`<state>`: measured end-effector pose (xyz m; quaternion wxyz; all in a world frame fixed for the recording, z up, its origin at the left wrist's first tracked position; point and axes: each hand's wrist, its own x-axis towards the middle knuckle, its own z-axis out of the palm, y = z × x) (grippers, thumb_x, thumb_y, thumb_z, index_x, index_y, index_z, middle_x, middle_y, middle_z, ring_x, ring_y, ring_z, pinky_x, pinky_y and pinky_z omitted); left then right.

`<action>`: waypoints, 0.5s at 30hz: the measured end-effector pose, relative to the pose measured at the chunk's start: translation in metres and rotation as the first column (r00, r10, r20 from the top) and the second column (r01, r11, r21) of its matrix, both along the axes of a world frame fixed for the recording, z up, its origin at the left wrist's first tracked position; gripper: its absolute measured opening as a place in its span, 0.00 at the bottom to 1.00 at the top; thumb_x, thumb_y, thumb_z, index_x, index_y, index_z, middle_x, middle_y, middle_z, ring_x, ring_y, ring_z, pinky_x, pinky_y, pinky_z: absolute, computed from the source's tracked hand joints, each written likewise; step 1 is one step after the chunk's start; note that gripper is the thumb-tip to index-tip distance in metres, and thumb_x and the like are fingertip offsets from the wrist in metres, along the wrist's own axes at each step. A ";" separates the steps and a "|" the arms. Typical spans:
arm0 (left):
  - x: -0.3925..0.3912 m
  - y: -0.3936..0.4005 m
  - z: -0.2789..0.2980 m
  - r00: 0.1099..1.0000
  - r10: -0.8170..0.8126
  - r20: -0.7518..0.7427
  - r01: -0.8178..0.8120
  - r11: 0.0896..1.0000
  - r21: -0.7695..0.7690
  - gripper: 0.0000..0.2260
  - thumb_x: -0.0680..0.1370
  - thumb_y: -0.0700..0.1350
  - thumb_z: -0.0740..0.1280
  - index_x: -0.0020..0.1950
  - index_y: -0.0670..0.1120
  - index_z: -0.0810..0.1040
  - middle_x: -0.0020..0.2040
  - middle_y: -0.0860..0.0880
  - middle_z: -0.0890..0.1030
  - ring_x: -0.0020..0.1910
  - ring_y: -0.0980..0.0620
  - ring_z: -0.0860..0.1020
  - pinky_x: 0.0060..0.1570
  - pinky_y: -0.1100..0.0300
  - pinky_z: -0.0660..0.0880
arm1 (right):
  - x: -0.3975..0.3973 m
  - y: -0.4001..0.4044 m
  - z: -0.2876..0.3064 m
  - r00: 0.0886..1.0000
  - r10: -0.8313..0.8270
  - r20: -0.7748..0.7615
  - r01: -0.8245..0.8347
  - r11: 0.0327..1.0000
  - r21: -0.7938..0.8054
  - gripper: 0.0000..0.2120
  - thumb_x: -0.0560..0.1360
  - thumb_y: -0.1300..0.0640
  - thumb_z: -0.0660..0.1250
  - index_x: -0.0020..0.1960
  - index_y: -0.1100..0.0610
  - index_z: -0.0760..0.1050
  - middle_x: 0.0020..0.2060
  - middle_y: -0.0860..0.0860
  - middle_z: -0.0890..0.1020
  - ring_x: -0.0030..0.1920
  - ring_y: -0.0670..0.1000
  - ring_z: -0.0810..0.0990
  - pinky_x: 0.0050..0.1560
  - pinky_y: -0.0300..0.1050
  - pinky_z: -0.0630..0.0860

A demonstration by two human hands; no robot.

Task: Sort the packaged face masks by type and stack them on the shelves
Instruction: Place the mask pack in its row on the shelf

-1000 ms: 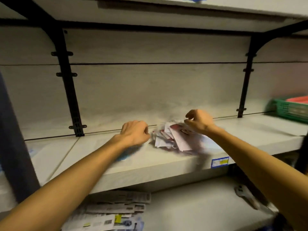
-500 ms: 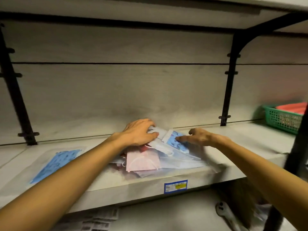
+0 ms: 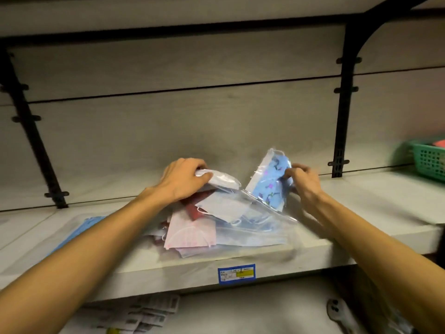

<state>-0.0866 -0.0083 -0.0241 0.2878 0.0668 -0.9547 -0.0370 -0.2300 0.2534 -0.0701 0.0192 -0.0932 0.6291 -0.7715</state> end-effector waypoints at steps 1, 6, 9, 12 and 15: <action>0.001 -0.004 0.003 0.999 0.048 -0.014 -0.046 0.992 0.115 0.14 0.77 0.59 0.65 0.46 0.50 0.82 0.45 0.48 0.85 0.47 0.42 0.80 0.46 0.53 0.76 | -0.003 0.000 0.007 0.999 -0.027 0.031 0.028 0.999 -0.041 0.09 0.68 0.71 0.62 0.43 0.62 0.78 0.36 0.55 0.81 0.33 0.53 0.79 0.34 0.44 0.78; 0.021 -0.013 0.018 0.996 0.084 -0.020 -0.028 0.533 0.846 0.25 0.80 0.65 0.58 0.44 0.46 0.83 0.43 0.46 0.85 0.45 0.45 0.83 0.48 0.55 0.78 | -0.003 -0.014 0.031 0.995 0.018 0.095 0.000 0.983 -0.184 0.10 0.68 0.68 0.63 0.48 0.61 0.77 0.40 0.53 0.77 0.39 0.53 0.78 0.37 0.43 0.78; 0.042 -0.020 0.016 0.994 -0.099 -0.056 0.076 0.218 0.973 0.32 0.77 0.72 0.55 0.53 0.49 0.84 0.49 0.45 0.87 0.42 0.48 0.86 0.38 0.57 0.80 | 0.010 -0.032 0.037 0.997 0.078 0.024 -0.073 0.984 -0.165 0.09 0.66 0.69 0.63 0.38 0.58 0.79 0.36 0.52 0.80 0.36 0.51 0.79 0.34 0.41 0.79; 0.061 -0.032 0.008 0.990 -0.119 -0.074 0.091 0.146 0.985 0.19 0.80 0.59 0.63 0.55 0.45 0.83 0.45 0.46 0.84 0.36 0.49 0.80 0.32 0.63 0.75 | 0.027 -0.053 0.040 0.987 0.150 -0.049 -0.154 0.982 -0.104 0.12 0.66 0.70 0.62 0.39 0.57 0.81 0.34 0.49 0.84 0.37 0.50 0.80 0.33 0.41 0.80; 0.083 -0.055 -0.001 0.997 0.029 -0.071 0.065 0.168 0.984 0.10 0.79 0.43 0.68 0.58 0.41 0.79 0.41 0.44 0.78 0.31 0.51 0.76 0.24 0.65 0.72 | 0.049 -0.079 0.045 0.970 0.230 -0.080 -0.236 0.969 -0.069 0.15 0.67 0.70 0.62 0.44 0.57 0.83 0.34 0.46 0.86 0.34 0.45 0.83 0.31 0.39 0.79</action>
